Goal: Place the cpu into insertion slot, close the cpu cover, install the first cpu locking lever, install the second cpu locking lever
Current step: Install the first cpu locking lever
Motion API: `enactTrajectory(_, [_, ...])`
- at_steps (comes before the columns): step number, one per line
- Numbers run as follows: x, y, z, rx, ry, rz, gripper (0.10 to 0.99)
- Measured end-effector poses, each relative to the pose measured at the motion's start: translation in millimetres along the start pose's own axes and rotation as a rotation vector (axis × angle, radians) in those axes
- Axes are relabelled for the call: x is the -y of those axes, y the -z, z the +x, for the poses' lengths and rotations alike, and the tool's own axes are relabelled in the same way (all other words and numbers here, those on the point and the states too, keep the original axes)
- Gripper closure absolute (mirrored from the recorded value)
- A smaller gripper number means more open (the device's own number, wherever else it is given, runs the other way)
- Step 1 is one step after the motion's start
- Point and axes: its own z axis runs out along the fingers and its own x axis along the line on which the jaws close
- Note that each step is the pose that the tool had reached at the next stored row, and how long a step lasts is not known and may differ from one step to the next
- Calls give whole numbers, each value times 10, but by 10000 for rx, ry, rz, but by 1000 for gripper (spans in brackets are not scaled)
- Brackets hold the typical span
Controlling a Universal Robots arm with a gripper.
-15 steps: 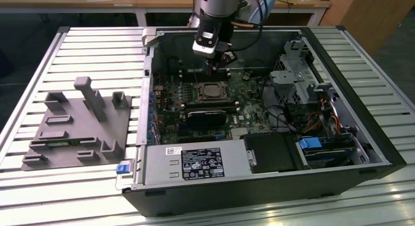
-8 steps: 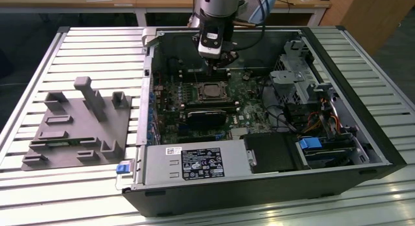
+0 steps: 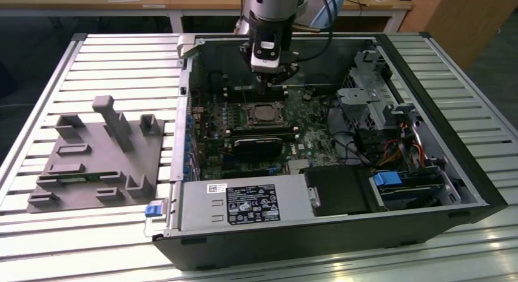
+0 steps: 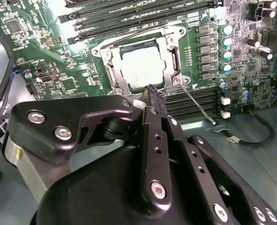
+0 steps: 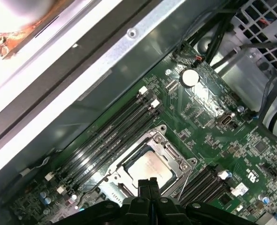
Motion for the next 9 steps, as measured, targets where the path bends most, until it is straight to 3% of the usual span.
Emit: enactTrajectory(9, [0,32,2,5,422,-39,980])
